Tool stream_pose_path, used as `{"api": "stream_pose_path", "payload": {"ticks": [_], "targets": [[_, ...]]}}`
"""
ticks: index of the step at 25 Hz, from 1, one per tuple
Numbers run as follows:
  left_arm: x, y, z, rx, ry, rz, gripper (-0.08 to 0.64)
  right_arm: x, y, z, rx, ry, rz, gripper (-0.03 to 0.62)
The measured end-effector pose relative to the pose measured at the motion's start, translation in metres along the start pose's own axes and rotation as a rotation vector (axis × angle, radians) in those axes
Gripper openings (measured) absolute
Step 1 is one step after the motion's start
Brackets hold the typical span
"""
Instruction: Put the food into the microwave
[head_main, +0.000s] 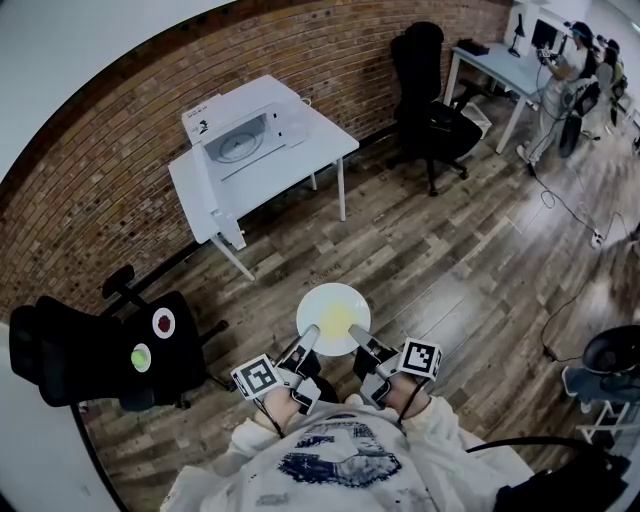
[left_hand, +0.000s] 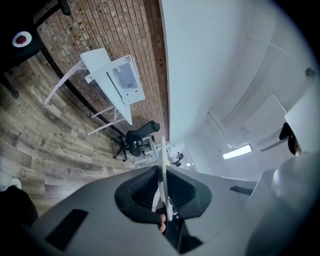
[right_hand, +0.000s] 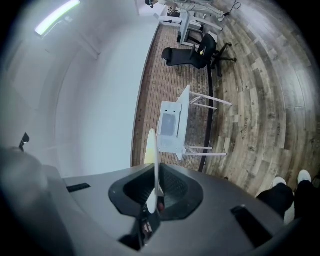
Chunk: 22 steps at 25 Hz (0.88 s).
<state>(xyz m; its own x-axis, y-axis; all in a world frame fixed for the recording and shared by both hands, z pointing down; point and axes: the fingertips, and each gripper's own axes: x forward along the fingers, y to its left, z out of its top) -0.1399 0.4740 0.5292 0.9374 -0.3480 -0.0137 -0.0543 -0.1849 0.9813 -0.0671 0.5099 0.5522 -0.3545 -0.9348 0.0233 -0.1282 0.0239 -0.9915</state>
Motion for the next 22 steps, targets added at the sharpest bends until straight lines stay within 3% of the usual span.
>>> {"api": "stream_pose_path", "payload": {"ticks": [9, 15, 19, 22], "targets": [[0.030, 0.002, 0.004, 0.019, 0.018, -0.005, 0.038, 0.004, -0.005, 0.028, -0.007, -0.013, 0.022, 0.031], [0.056, 0.015, 0.021, -0.012, 0.029, -0.009, 0.038, 0.023, -0.016, 0.052, 0.003, -0.020, -0.004, 0.031], [0.064, 0.047, 0.057, 0.197, 0.073, 0.159, 0.039, 0.048, -0.019, 0.075, 0.005, -0.019, -0.008, 0.031], [0.094, 0.037, 0.075, 0.057, 0.043, 0.040, 0.039, 0.074, -0.023, 0.094, 0.001, -0.016, -0.016, 0.031]]}}
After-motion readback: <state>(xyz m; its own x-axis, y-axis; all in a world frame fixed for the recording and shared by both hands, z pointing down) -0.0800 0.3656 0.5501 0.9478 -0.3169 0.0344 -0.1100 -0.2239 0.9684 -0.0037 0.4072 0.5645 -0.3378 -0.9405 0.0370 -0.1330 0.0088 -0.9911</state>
